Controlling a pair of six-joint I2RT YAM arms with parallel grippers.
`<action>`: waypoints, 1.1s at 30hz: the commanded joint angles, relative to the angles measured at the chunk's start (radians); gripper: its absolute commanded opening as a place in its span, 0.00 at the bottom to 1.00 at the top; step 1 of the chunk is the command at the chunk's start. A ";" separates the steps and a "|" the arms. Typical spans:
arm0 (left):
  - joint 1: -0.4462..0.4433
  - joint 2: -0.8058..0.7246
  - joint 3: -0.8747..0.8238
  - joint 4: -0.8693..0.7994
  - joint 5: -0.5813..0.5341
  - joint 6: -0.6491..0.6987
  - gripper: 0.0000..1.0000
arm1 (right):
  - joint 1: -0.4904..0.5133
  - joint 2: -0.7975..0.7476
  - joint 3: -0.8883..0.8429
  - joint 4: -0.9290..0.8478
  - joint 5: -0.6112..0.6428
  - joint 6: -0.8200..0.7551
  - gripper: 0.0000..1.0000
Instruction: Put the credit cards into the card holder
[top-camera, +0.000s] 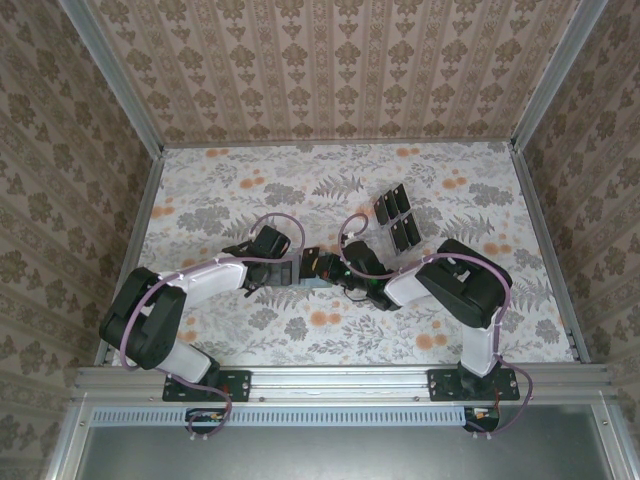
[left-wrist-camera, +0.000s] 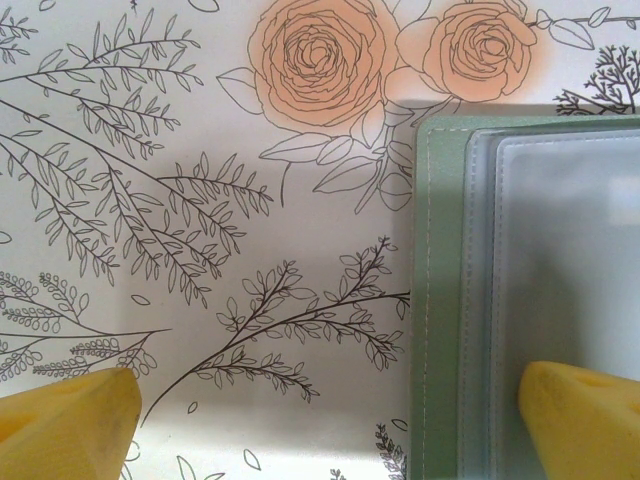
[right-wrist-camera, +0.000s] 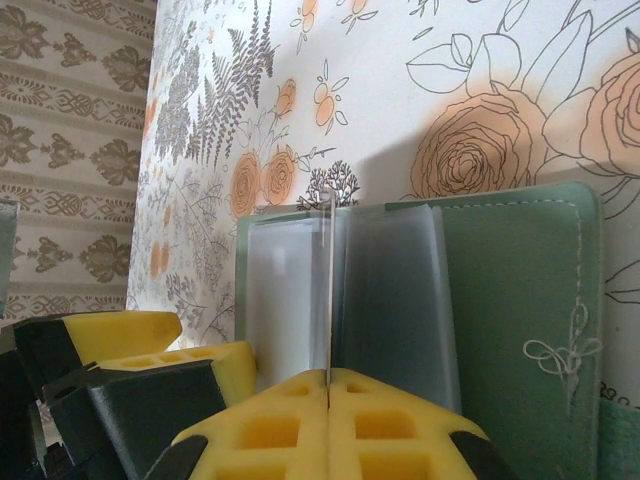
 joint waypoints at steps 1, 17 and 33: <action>0.006 0.006 -0.022 -0.046 -0.016 -0.014 1.00 | 0.004 0.030 -0.016 0.037 -0.011 0.016 0.00; 0.006 0.006 -0.021 -0.051 -0.016 -0.014 1.00 | 0.003 0.038 -0.063 0.086 0.016 0.031 0.00; 0.006 0.004 -0.025 -0.049 -0.016 -0.014 1.00 | -0.009 0.062 -0.045 0.080 0.061 0.004 0.00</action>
